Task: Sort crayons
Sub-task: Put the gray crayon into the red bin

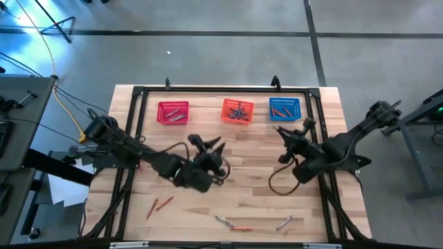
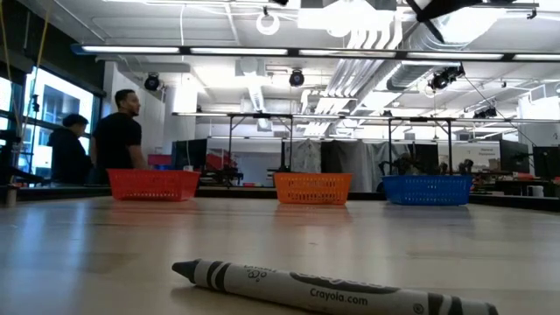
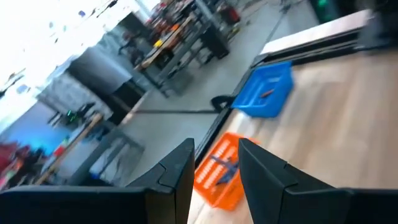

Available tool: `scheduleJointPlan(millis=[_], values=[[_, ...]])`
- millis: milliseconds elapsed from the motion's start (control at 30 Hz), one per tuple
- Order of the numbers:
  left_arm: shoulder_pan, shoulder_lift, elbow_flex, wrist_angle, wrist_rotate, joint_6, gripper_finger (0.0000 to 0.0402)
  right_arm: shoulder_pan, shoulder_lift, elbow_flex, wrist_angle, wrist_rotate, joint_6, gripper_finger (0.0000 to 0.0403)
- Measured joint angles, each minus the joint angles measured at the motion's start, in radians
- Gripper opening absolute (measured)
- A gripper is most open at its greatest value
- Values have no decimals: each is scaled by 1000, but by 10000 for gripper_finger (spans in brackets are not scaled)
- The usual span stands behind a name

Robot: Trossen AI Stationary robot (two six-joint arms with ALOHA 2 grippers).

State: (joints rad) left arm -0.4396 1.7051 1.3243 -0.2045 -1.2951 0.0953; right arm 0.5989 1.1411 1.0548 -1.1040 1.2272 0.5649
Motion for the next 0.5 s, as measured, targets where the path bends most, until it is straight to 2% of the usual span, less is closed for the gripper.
scheduleJointPlan(millis=[133, 233, 333, 400, 433, 500], values=[[91, -3, 0, 9, 36, -55, 110, -60, -59, -53, 259, -1, -232, 2], [153, -3, 0, 95, 203, -29, 110, -93, -93, -106, 506, -56, -439, 2], [186, -3, 0, 233, 463, 71, 110, -116, -120, -160, 765, -185, -649, 2], [192, -3, 0, 317, 592, 150, 110, -124, -140, -188, 918, -299, -759, 2], [191, -3, 0, 351, 625, 184, 110, -127, -151, -200, 985, -354, -802, 3], [176, -4, 0, 391, 627, 230, 110, -135, -171, -224, 1098, -449, -872, 3]])
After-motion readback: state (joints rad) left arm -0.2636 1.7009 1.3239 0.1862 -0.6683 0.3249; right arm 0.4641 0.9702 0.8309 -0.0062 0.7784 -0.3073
